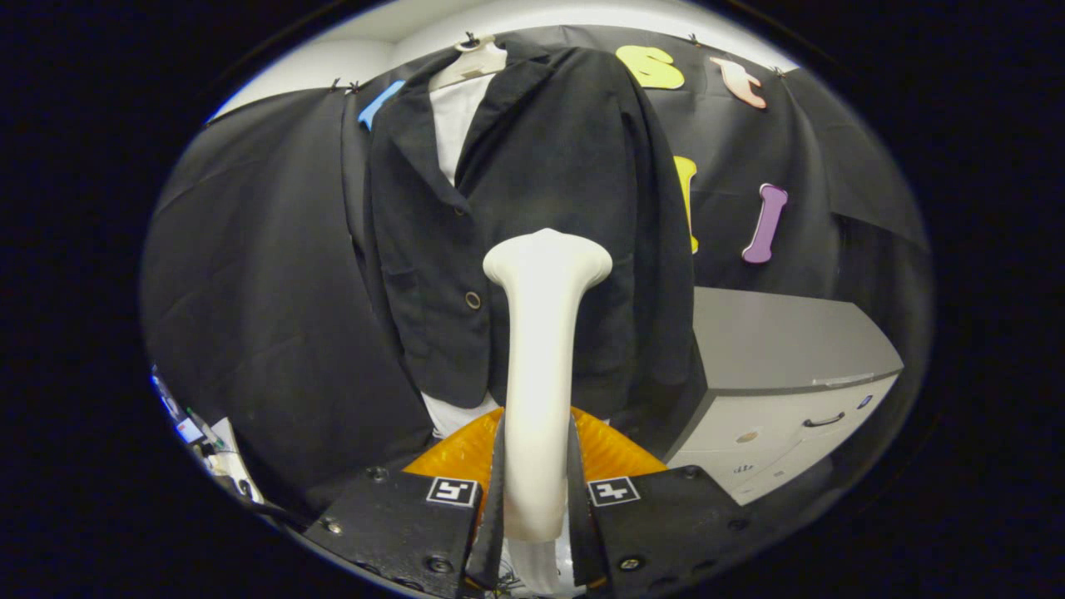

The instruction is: Iron the clothes twice with a garment steamer, once on the left side and once on the right side.

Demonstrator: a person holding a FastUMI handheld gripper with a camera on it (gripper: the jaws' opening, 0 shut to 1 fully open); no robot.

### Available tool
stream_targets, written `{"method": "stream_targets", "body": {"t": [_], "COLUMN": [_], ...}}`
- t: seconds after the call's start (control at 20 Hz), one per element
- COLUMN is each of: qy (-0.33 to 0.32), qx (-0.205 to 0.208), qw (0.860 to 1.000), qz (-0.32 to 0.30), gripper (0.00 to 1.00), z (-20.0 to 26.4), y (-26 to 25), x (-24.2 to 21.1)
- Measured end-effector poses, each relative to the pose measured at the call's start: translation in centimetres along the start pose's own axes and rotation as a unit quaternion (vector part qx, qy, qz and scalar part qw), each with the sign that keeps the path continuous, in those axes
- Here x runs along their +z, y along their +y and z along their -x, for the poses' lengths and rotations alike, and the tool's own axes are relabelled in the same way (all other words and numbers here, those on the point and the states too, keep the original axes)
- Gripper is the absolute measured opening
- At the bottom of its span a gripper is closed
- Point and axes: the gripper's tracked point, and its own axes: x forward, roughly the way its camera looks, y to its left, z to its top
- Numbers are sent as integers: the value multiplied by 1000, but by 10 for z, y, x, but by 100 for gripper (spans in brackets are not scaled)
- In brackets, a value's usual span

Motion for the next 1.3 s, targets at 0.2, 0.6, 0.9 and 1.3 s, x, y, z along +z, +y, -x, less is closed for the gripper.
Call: {"method": "stream_targets", "body": {"t": [0.2,0.6,0.9,1.3], "qy": [27,76,99,61], "qx": [0,-4,0,12], "qw": [1000,997,995,998], "qz": [-1,-5,-12,-6], "gripper": [35,35,35,35], "z": [-10,-28,-30,-6], "y": [1,2,2,19], "x": [-24,-62,-77,-35]}}
